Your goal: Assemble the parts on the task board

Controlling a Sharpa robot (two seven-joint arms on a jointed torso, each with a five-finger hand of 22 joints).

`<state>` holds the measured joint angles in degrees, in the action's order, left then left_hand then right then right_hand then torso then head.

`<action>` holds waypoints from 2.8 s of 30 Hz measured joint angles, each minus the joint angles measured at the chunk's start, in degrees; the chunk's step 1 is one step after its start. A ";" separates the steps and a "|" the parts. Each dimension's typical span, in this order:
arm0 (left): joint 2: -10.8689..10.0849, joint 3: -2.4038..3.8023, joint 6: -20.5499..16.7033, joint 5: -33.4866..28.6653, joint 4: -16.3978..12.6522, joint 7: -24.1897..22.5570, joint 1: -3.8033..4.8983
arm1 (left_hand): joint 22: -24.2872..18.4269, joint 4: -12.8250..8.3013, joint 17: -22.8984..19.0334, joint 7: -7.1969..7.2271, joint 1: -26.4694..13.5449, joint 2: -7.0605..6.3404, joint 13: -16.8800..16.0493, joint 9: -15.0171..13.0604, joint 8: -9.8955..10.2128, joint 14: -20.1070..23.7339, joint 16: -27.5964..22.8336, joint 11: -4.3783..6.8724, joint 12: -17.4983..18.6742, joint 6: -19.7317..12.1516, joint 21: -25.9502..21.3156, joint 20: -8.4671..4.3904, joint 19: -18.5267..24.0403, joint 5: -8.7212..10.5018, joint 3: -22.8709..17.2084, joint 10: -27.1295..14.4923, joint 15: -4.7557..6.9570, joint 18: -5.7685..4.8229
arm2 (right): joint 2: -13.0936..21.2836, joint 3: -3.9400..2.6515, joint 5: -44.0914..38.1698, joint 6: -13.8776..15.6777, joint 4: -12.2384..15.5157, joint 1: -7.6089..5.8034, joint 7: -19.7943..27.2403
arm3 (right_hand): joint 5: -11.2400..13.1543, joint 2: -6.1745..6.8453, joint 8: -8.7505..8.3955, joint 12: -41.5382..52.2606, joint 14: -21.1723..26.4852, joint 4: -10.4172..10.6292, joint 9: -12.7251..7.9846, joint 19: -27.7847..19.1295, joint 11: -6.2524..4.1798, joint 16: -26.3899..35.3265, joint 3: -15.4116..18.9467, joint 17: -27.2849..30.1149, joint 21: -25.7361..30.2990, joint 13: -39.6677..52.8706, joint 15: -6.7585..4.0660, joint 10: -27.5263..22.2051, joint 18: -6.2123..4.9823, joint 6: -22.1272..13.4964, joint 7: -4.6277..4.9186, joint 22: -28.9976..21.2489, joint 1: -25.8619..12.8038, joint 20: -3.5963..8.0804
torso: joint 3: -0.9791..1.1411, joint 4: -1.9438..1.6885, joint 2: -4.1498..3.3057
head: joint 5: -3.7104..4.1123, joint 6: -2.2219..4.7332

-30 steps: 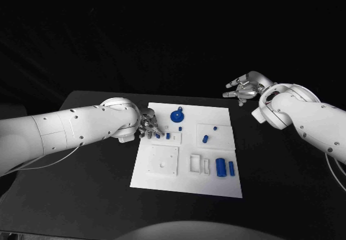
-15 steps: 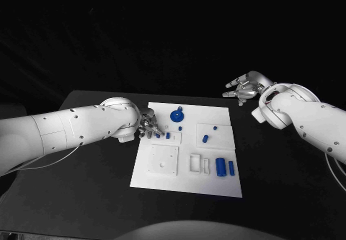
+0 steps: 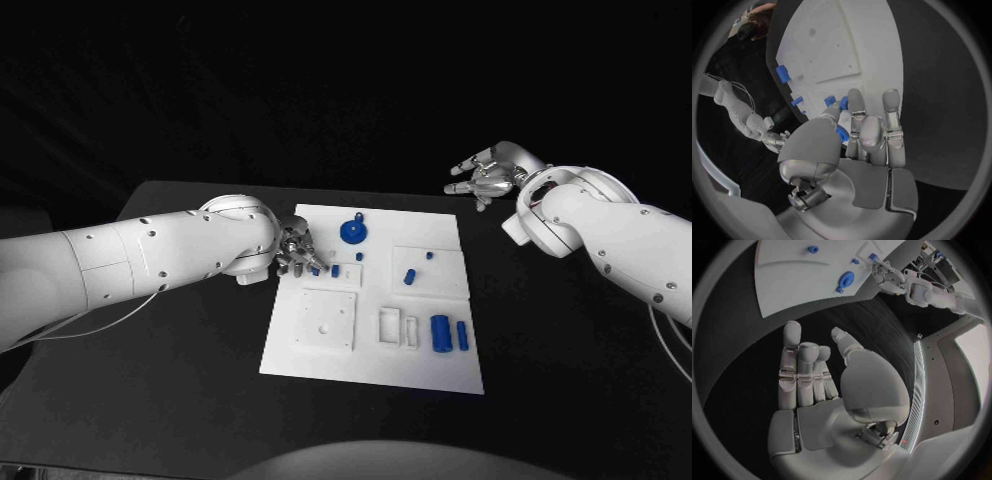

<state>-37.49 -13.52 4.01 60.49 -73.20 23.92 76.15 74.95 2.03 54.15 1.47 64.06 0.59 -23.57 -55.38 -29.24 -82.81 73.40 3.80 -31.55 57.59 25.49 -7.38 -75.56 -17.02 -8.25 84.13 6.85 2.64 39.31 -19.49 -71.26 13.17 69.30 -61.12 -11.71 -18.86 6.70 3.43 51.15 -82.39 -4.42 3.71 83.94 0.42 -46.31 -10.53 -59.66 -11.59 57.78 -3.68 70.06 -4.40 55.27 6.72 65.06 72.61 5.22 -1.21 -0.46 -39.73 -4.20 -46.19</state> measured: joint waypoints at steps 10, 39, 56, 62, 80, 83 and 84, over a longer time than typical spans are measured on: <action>0.12 0.01 0.02 0.00 0.08 0.34 0.00 | -0.01 0.56 -0.11 -0.04 -0.23 -0.23 0.00 0.00 -0.02 0.00 0.00 0.00 0.00 0.04 0.00 0.00 0.00 0.41 0.56 0.00 0.00 0.00 | 0.01 0.00 0.01 -0.01 -0.01 0.00 0.01 | 0.00 0.00 0.00 0.00 0.00 0.24 0.00 0.00 -0.05 0.00 0.24 0.00 0.00 0.00 0.00 -0.05 0.00 0.00 0.00 0.00 0.00 0.00 | 0.01 -0.01 -0.01 | 0.10 -0.05; 0.28 -0.03 -0.45 0.19 0.34 1.21 -0.11 | -0.03 4.95 -0.16 0.05 -0.59 -4.66 -0.01 -1.14 -0.89 0.21 -0.23 0.20 0.22 0.16 -0.32 -0.21 0.22 1.33 0.13 -0.20 0.20 0.00 | 0.10 0.00 0.03 -0.02 -0.02 0.01 0.02 | 0.00 0.00 0.00 -0.26 0.00 0.24 0.00 0.00 -0.11 0.00 0.23 0.11 0.00 -0.15 0.00 -0.12 0.00 -0.10 -0.10 -0.08 0.00 0.00 | -0.02 -0.03 -0.01 | 0.24 -0.10; 0.45 0.02 -0.41 0.46 0.70 1.80 -0.13 | -0.03 7.45 0.16 0.09 -1.80 -6.32 0.23 -1.97 -1.74 0.21 -0.22 0.20 0.22 0.35 -0.32 -0.20 0.22 1.99 -0.77 -0.20 0.20 0.01 | 0.16 0.00 0.04 -0.02 -0.04 0.01 0.00 | 0.00 0.00 0.00 -0.25 0.00 0.39 0.00 0.00 -0.11 0.00 0.39 0.10 0.00 -0.14 0.00 -0.11 0.00 -0.11 -0.10 -0.15 0.00 0.00 | -0.01 -0.05 0.00 | 0.31 -0.15; 0.51 0.04 -0.33 0.46 0.75 2.09 -0.11 | -0.04 7.98 0.17 0.05 -2.03 -6.55 0.29 -2.04 -2.00 0.21 -0.22 0.19 0.22 0.32 -0.32 -0.20 0.22 1.99 -0.88 -0.20 0.20 0.01 | 0.18 0.00 0.04 -0.03 -0.04 0.01 0.00 | 0.00 0.00 0.00 -0.25 0.00 0.39 0.00 0.00 -0.10 0.00 0.39 0.10 0.00 -0.14 0.00 -0.11 0.00 -0.11 -0.10 -0.15 0.00 0.00 | -0.01 -0.03 0.00 | 0.35 -0.21; 0.49 0.10 -0.41 0.13 1.11 3.19 -0.01 | -0.04 14.20 0.23 -0.10 -4.54 -11.64 0.38 -2.38 -2.22 0.20 -0.22 0.19 0.22 0.19 -0.31 -0.32 0.09 13.11 -1.22 -0.20 0.20 0.01 | 0.22 0.00 0.05 -0.08 -0.13 0.02 -0.02 | -0.24 0.00 0.00 -0.24 0.00 0.39 0.00 0.00 -0.01 0.00 0.39 0.10 0.00 -0.14 0.00 -0.02 0.00 -0.11 -0.10 -0.14 0.00 0.00 | 0.01 -0.02 0.01 | 0.41 -0.32; 0.48 0.10 -0.48 0.02 1.10 3.25 -0.01 | -0.04 14.43 0.23 -0.11 -5.46 -12.55 0.45 -2.33 -2.23 0.20 -0.22 0.19 0.22 0.19 -0.31 -0.41 0.00 13.87 -0.99 -0.20 0.20 0.01 | 0.19 0.00 0.05 -0.08 -0.17 0.02 -0.02 | -0.24 0.00 0.00 -0.24 0.00 0.39 0.00 0.00 -0.01 0.00 0.39 0.10 0.00 -0.14 0.00 -0.01 0.00 -0.11 -0.10 -0.14 0.00 0.00 | 0.01 -0.03 0.01 | 0.41 -0.33; 0.45 0.10 -0.52 -0.04 1.09 3.26 -0.02 | -0.02 14.45 0.23 -0.11 -5.52 -12.62 0.46 -2.32 -2.23 0.20 -0.22 0.19 0.22 0.19 -0.31 -0.41 0.00 13.87 -0.97 -0.20 0.20 0.01 | 0.18 0.00 0.05 -0.08 -0.19 0.03 -0.02 | -0.24 0.00 0.00 -0.24 0.00 0.39 0.00 0.00 -0.01 0.00 0.39 0.10 0.00 -0.14 0.00 -0.02 0.00 -0.11 -0.10 -0.14 0.00 0.00 | 0.01 -0.03 0.01 | 0.39 -0.35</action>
<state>-37.04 -13.42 3.48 60.45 -72.11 27.18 76.13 74.92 16.48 54.38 1.36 58.54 -12.03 -23.11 -57.70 -31.47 -82.60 73.18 3.99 -31.34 57.78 25.18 -7.79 -75.57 -3.15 -9.22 83.93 7.05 2.65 39.49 -19.49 -71.21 13.09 69.11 -61.10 -11.74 -19.10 6.70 3.43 50.91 -82.39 -4.03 3.71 83.94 0.41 -46.31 -10.14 -59.56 -11.59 57.64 -3.68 70.04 -4.39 55.16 6.62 64.91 72.61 5.22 -1.20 -0.49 -39.73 -3.81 -46.54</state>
